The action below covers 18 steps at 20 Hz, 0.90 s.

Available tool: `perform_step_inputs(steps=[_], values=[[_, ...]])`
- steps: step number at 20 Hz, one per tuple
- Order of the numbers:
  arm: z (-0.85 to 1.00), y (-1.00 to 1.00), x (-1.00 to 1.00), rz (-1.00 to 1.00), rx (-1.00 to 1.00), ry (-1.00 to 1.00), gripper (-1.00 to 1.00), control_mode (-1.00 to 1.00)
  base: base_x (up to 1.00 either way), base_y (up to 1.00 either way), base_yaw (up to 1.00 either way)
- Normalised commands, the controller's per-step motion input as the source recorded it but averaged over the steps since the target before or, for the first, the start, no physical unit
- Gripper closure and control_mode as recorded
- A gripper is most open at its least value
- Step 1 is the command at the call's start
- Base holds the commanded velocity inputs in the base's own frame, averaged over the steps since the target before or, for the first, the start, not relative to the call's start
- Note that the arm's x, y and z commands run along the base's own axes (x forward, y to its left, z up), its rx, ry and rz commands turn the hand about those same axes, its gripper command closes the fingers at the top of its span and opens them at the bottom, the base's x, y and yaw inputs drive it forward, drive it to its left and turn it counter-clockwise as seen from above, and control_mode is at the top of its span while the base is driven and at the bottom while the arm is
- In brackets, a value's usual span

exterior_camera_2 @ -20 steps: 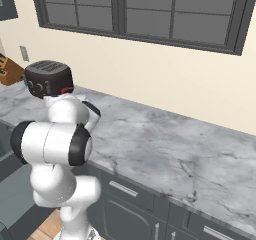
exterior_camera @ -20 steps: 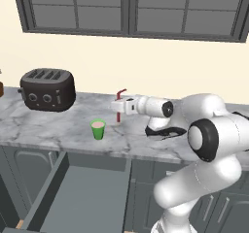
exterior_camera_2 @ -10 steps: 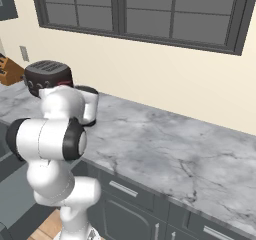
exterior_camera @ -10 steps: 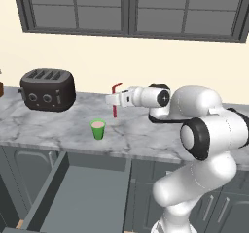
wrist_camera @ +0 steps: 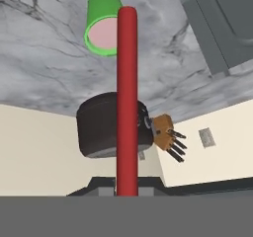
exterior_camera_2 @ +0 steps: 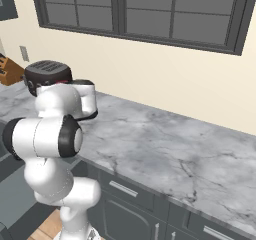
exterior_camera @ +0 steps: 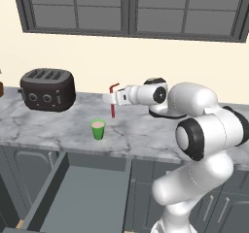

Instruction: Pick up the straw from the left drawer and put it inside the smoothie cup.

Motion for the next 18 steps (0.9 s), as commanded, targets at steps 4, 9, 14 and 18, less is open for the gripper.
perform_step_inputs(steps=[4,9,14,18], values=[[-0.15,0.11,0.00,0.00,0.00,0.00,1.00,-1.00,0.00,0.00,0.00],[-0.10,0.28,0.00,0.00,0.00,0.00,1.00,-1.00,0.00,0.00,0.00],[-0.38,0.09,0.00,0.00,0.00,0.00,1.00,-1.00,0.00,0.00,0.00],[-0.38,0.00,0.00,0.00,0.00,0.00,1.00,-1.00,0.00,0.00,0.00]])
